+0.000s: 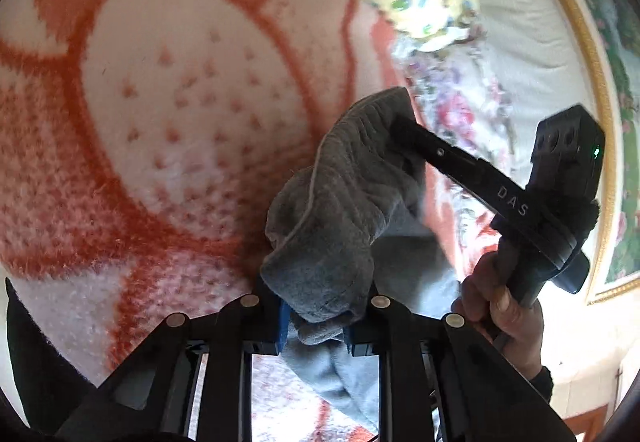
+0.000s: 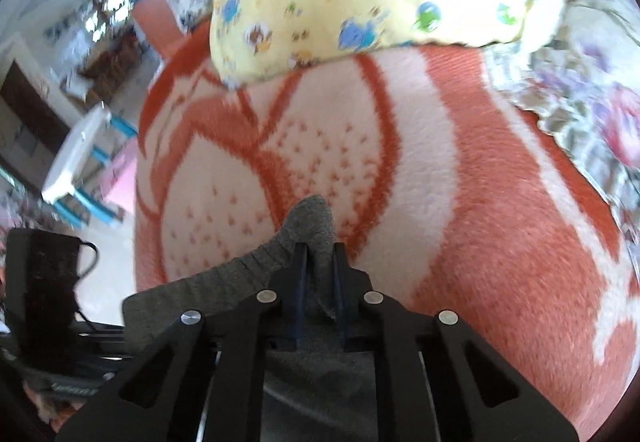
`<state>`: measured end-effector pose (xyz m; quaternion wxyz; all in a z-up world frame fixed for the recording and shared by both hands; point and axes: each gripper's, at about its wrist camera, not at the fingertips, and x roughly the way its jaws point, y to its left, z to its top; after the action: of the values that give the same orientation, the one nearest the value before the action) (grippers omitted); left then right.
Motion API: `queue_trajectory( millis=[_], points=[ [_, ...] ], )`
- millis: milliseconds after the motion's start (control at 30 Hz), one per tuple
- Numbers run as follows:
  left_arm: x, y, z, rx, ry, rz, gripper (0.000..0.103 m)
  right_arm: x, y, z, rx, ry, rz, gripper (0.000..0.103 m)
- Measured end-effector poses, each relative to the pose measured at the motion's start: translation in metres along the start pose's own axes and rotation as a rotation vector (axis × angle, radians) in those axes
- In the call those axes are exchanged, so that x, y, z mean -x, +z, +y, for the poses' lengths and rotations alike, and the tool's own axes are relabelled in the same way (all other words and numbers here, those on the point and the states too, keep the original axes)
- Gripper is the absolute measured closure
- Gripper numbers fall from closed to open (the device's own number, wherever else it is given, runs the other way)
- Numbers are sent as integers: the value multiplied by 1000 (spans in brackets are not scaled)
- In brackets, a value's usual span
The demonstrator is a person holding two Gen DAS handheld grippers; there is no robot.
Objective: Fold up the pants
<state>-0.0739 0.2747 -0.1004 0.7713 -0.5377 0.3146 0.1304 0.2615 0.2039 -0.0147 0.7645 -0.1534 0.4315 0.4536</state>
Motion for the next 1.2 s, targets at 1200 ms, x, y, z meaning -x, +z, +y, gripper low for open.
queue_trajectory(
  millis=[1200],
  points=[
    [-42, -248, -267, -736, -277, 382, 84, 326, -312, -89, -646, -216, -631, 92]
  ],
)
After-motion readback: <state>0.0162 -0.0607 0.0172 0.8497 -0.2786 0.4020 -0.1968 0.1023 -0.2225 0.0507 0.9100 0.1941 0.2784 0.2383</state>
